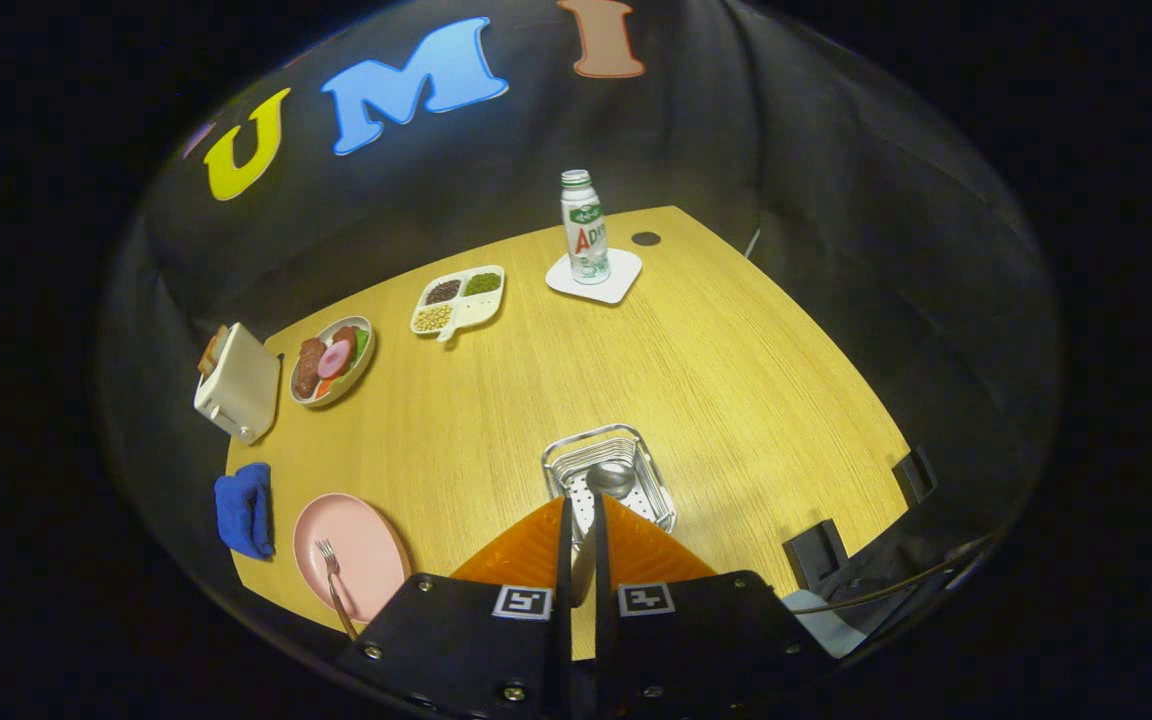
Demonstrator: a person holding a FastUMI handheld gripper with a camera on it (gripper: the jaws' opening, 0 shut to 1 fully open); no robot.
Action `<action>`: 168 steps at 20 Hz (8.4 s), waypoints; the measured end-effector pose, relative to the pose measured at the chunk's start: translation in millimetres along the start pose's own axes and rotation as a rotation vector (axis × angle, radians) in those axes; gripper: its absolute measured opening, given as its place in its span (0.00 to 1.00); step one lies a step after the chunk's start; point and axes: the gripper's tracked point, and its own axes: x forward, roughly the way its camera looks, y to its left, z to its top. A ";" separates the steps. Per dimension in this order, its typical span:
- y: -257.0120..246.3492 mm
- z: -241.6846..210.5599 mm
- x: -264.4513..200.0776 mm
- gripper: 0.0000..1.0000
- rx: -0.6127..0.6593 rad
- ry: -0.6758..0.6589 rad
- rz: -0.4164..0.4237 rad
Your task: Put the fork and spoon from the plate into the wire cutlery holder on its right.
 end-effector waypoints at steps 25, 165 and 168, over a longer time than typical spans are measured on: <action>255.1 -104.0 6.5 0.10 -0.294 0.171 0.326; -1.0 102.8 -69.7 0.21 0.117 -0.327 0.006; 2.5 133.6 -94.4 0.20 0.059 -0.483 -0.026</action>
